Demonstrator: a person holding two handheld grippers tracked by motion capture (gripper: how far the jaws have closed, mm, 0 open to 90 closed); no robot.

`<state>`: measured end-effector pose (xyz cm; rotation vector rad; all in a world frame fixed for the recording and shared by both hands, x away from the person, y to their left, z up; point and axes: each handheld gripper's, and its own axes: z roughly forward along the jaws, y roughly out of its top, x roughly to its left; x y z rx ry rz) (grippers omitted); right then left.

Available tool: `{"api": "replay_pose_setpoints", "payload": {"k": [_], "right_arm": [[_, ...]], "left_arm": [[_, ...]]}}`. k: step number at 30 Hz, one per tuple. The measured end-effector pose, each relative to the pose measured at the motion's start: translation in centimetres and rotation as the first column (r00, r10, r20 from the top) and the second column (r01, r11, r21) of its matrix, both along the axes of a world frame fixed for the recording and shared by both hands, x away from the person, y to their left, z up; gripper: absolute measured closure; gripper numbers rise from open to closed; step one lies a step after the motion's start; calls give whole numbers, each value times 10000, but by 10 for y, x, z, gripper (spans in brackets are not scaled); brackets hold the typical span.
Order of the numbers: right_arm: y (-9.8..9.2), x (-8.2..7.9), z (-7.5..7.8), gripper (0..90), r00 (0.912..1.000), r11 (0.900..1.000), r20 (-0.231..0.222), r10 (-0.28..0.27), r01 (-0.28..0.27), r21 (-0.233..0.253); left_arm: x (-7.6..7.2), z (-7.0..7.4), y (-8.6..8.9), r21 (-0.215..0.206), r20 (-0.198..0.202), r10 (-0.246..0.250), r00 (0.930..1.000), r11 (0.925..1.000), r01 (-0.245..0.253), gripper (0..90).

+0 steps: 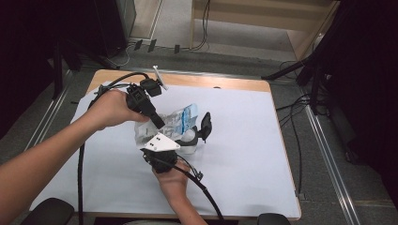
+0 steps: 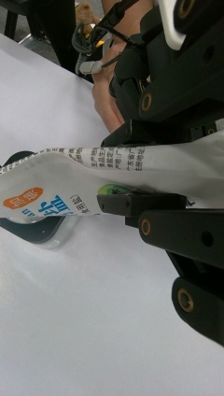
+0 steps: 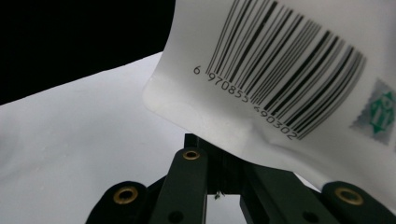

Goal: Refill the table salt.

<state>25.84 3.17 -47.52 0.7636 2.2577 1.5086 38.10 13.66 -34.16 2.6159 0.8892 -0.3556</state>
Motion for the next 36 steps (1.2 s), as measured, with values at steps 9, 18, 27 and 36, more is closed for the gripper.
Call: {"api": "replay_pose_setpoints", "payload": {"k": [9, 18, 27, 36], "right_arm": [[0, 0, 1, 900, 10000, 10000, 26, -28, 28, -15], [1, 1, 4, 900, 10000, 10000, 95, 5, -5, -25], [1, 1, 4, 900, 10000, 10000, 78, -7, 7, -8], [1, 1, 5, 900, 10000, 10000, 85, -33, 33, 52]], "left_arm": [[0, 2, -1, -40, 68, 74, 9999, 10000, -74, 741], [0, 4, -2, -8, 202, 40, 9998, 10000, -40, 740], [0, 5, -3, 15, 220, 46, 9997, 10000, -47, 742], [1, 6, -3, -26, 214, 27, 9998, 10000, -27, 737]]}}
